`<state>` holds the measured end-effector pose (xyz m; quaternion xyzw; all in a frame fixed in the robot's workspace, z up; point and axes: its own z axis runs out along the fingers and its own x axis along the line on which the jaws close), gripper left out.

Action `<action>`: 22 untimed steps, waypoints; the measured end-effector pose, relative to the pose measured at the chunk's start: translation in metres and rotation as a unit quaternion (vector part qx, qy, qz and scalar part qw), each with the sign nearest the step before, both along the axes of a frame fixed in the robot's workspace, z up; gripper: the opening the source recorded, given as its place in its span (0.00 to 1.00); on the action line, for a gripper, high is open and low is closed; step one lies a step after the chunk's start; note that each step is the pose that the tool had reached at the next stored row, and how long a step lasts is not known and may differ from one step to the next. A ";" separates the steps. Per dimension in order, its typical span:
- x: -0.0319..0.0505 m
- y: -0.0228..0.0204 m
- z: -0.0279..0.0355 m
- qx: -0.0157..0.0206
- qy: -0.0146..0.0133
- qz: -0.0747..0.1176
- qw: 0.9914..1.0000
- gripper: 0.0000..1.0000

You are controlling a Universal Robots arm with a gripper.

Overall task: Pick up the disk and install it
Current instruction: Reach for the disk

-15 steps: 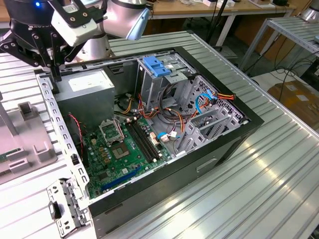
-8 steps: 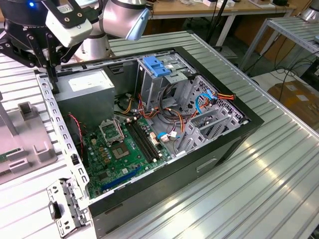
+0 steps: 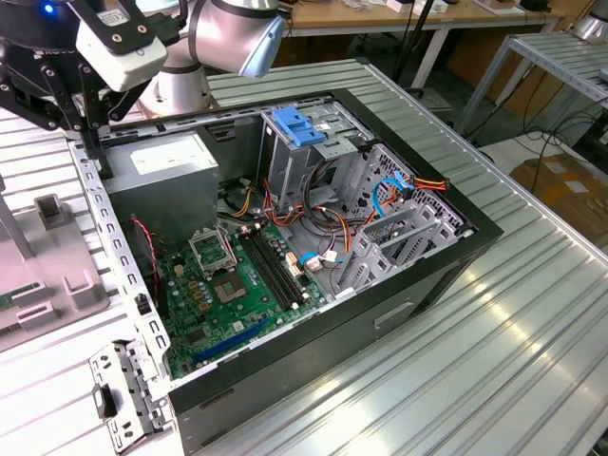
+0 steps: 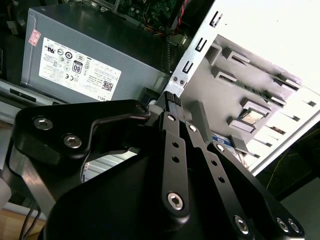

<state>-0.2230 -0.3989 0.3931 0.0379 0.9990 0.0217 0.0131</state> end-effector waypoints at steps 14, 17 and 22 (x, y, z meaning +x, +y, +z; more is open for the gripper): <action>-0.0144 0.0000 -0.0005 0.000 0.000 0.000 1.000 0.11; -0.0172 0.0000 -0.0005 0.000 0.000 0.000 1.000 0.11; -0.0198 0.0000 -0.0006 0.000 0.000 0.000 1.000 0.11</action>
